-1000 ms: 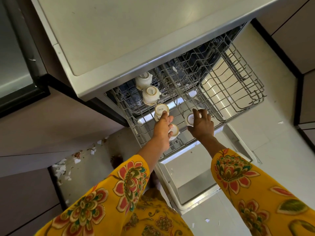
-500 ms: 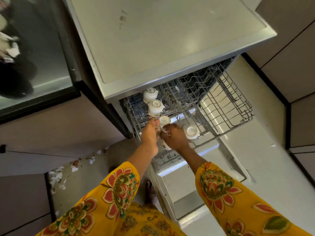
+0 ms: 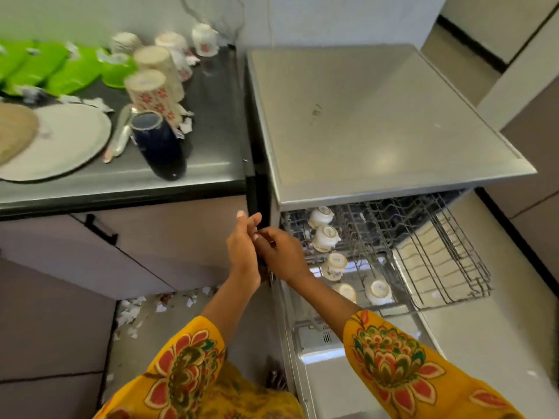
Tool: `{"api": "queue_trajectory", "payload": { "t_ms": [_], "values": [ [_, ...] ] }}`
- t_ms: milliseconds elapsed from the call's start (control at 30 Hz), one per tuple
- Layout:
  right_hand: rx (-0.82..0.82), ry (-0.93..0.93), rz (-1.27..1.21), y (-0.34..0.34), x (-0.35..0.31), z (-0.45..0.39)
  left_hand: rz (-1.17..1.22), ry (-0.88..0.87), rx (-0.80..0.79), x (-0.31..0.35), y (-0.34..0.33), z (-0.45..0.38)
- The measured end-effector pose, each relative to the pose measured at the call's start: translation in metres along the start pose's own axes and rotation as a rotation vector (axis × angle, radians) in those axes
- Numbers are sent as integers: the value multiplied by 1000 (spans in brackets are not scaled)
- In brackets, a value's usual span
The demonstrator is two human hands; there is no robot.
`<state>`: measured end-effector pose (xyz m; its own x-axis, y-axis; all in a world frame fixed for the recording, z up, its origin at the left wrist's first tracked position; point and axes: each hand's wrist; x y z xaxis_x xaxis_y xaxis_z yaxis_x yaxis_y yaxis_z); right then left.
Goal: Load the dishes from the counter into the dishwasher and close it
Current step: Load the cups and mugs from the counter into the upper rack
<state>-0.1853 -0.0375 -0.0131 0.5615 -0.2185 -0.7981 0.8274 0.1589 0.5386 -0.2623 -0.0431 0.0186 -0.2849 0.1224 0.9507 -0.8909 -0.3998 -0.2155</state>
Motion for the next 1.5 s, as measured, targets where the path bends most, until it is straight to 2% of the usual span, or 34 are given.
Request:
{"api": "queue_trajectory", "payload": {
  "t_ms": [200, 400, 733, 1133, 1500],
  "values": [
    [14, 94, -149, -3, -59, -24, 13, -141, 53, 41, 36, -35],
    [51, 101, -300, -8, -108, -62, 97, -172, 76, 72, 46, -75],
    [53, -18, -387, -22, -155, -142, 183, -113, 3, 110, 28, -161],
    [172, -181, -522, -20, -209, -221, 207, 0, -137, 152, -5, -241],
    [149, -254, -598, -1, -234, -282, 238, 30, -42, 186, -39, -290]
  ]
}}
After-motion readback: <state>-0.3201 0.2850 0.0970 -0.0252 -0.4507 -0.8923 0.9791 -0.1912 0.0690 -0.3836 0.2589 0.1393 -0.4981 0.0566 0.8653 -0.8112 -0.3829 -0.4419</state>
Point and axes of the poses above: each hand's wrist, its own z-axis away from the middle knuckle, its own y-axis out of the back of the hand, x = y × z, and after that the axes turned 14 degrees about -y, right-handed
